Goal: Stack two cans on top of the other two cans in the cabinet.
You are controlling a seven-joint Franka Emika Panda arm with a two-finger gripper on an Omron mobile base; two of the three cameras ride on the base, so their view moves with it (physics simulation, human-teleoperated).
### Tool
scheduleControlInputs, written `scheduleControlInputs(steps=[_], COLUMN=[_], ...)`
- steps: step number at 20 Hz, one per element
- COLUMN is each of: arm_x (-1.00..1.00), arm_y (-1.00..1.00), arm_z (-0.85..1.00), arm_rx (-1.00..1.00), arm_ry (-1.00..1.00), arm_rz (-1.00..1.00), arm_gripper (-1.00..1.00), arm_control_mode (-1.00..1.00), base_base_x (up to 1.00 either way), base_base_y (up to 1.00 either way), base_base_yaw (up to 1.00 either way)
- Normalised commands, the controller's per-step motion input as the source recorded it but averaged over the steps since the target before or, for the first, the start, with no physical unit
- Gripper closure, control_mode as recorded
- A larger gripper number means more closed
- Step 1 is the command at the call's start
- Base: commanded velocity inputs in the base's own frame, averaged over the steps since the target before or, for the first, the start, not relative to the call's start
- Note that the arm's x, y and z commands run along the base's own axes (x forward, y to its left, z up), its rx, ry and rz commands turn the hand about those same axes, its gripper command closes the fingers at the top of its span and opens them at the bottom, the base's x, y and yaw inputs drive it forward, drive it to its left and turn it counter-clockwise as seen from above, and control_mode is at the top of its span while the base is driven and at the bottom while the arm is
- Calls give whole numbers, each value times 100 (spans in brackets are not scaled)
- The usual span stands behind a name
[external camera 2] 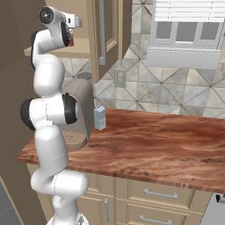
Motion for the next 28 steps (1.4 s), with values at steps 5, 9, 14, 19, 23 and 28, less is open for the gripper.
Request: scheduleControlInputs(steps=[5,9,14,19,23,28], arm_x=[-11,-4,-10,-6,-9,-2], arm_y=[6,0,-3,-8,-5,-1], arm_z=[0,0,0,0,0,0], arm_rx=[0,0,0,0,0,0], arm_ry=[-6,-1,0,0,0,0], arm_rz=[0,-1,-4,-2,-1,-1], arm_gripper=[100,100,100,100,100,100], arm_control_mode=[-100,-100,-100,-100,-100,-100], base_base_x=[0,0,0,0,0,0], base_base_y=[0,0,0,0,0,0], base_base_yaw=[0,0,0,0,0,0])
